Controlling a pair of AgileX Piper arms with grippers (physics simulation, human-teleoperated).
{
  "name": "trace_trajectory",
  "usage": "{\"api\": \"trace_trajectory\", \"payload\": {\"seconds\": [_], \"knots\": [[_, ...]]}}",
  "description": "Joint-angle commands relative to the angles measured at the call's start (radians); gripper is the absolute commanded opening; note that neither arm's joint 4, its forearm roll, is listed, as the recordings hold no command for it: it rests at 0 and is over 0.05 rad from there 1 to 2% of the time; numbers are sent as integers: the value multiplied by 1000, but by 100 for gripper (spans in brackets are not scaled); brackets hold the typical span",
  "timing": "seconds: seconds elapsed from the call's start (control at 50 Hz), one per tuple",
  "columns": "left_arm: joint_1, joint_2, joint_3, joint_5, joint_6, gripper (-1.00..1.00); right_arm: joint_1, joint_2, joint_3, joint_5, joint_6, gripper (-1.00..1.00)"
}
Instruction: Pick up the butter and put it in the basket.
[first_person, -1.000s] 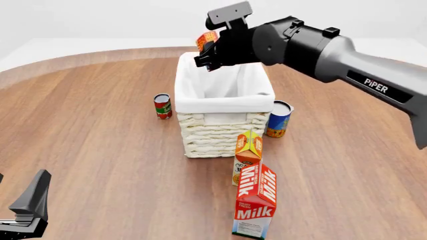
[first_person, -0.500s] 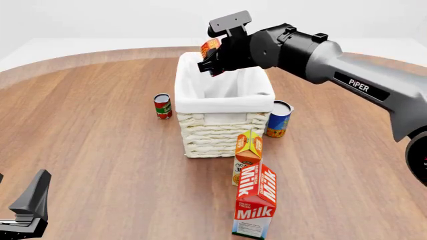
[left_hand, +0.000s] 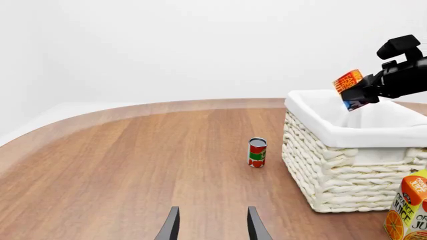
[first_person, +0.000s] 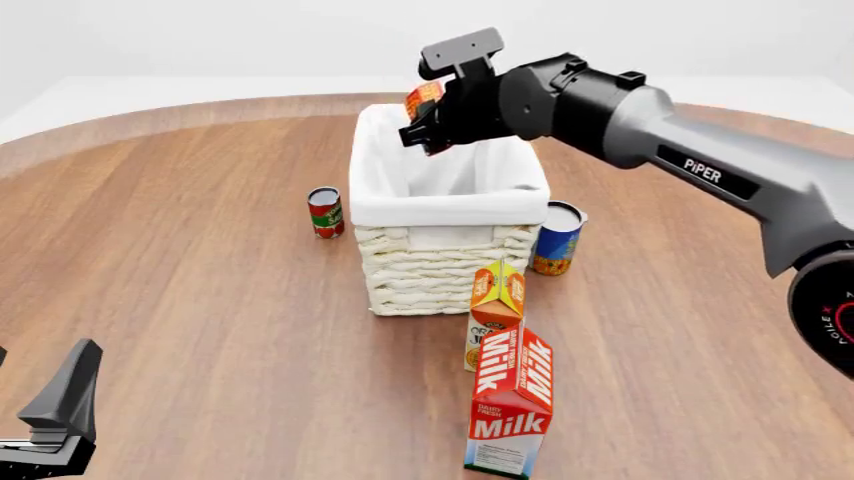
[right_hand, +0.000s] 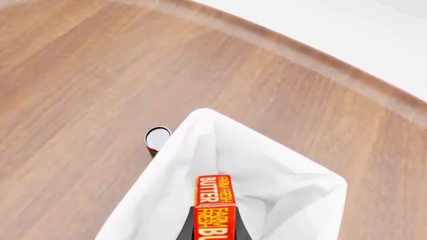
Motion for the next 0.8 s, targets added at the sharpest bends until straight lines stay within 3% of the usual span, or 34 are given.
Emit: {"api": "trace_trajectory", "payload": {"seconds": [0.02,0.8], "knots": [[0,0,0,0,0,100,-7,16,-38,-6,11,-100],[0,0,0,0,0,100,-28,82,-59,-15,5,-100]]}}
